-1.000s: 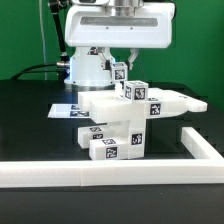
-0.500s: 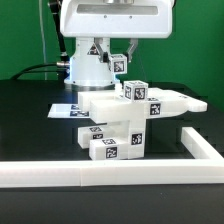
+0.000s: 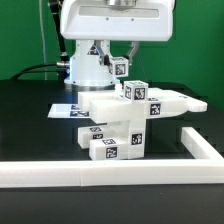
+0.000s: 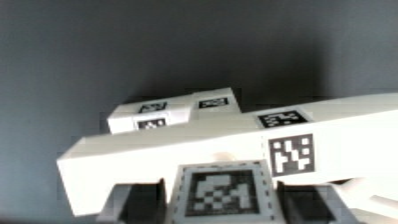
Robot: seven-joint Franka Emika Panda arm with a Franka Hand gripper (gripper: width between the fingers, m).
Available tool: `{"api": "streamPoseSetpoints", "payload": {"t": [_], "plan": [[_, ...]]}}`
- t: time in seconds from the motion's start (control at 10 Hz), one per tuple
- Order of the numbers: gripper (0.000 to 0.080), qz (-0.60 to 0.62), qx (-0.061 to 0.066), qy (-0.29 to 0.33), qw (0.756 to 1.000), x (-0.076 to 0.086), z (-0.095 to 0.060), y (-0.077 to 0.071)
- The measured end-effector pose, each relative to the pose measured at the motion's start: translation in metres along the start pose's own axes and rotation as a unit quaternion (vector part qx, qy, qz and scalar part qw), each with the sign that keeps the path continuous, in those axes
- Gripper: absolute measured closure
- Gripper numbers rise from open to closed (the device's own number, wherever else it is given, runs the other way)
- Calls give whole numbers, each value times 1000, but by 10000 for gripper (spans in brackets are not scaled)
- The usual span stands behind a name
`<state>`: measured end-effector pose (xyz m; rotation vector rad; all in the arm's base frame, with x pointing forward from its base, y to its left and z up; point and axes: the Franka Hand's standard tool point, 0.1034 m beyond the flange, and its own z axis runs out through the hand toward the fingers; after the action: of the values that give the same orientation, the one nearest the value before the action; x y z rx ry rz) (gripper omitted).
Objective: Assemble chair
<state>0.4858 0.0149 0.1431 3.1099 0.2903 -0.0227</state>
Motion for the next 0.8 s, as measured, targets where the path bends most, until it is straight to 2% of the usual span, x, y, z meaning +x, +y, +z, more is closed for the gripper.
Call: {"api": "streamPoseSetpoints", "payload": {"t": [0.4,0.8], "plan": [[505,4,-1,0,1000,0,1,0],[505,-32,-18,18,999,8,11,0]]}}
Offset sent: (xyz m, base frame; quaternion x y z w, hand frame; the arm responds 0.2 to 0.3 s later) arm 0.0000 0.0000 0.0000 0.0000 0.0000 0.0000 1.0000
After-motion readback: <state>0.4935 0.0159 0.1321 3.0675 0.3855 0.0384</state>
